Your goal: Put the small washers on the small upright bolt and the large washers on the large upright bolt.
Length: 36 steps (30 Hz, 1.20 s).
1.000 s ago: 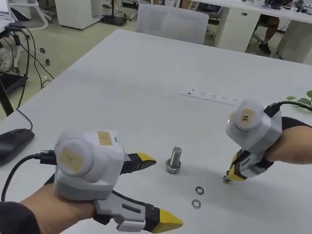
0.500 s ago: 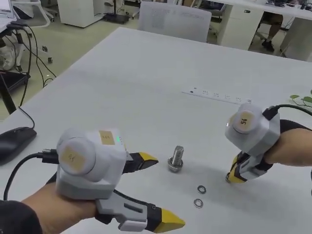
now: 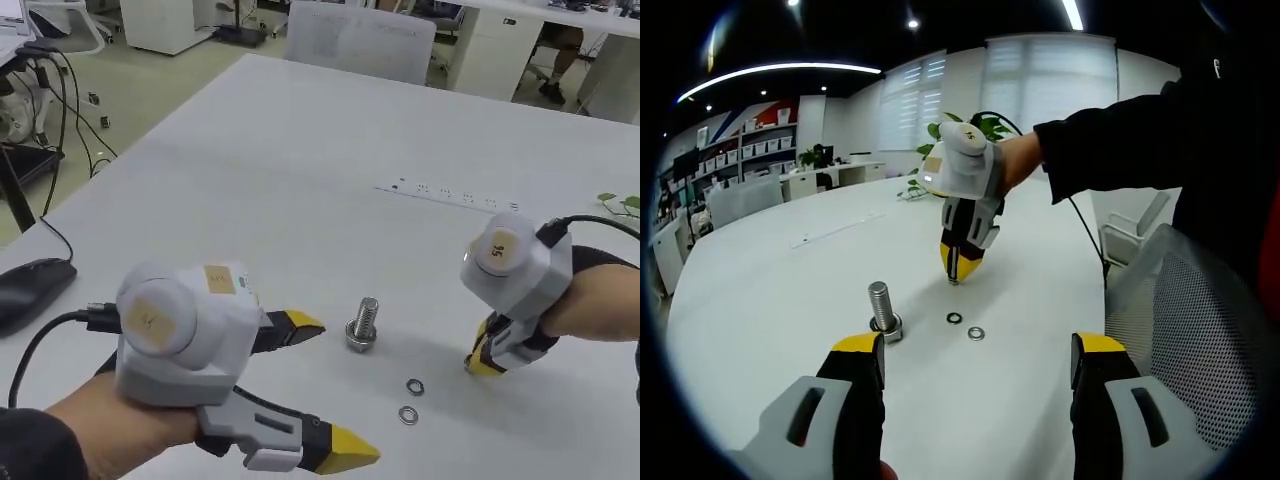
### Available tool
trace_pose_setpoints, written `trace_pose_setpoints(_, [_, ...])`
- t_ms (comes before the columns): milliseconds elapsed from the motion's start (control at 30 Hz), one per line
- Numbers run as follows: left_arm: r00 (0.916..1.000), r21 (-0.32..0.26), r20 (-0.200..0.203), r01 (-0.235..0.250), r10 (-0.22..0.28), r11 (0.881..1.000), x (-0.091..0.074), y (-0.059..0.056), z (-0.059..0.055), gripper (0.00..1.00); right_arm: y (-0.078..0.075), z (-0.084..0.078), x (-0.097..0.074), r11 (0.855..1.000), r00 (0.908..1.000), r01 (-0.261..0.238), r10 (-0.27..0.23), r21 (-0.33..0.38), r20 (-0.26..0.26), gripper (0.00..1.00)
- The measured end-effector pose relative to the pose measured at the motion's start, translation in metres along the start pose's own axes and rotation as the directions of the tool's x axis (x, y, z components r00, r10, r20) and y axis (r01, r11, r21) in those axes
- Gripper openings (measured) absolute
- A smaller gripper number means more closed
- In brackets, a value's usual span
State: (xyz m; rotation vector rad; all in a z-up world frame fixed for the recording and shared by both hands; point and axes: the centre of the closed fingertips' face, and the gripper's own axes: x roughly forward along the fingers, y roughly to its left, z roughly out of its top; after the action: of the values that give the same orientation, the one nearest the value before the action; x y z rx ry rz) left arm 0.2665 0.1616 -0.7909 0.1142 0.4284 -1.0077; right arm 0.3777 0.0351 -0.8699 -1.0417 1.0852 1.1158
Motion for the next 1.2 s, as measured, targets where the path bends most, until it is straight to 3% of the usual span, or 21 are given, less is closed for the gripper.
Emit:
trace_pose_setpoints(400, [1.0000,-0.001,-0.002,0.001,-0.001,1.000,0.001,0.000,-0.001,0.75,0.001,0.000,0.000,1.000,1.0000,-0.002,0.002,-0.005,0.005,0.17])
trace_pose_setpoints(733, [1.0000,-0.004,-0.003,0.003,-0.003,1.000,0.002,-0.001,-0.001,0.76,0.000,0.000,-0.003,1.000,0.9999,0.001,-0.001,-0.003,0.015,0.25])
trace_pose_setpoints(1200, [0.9999,-0.004,-0.012,0.008,-0.008,1.000,0.002,-0.002,-0.002,0.76,-0.003,-0.005,-0.015,0.999,0.9983,0.014,-0.016,0.045,0.057,0.32])
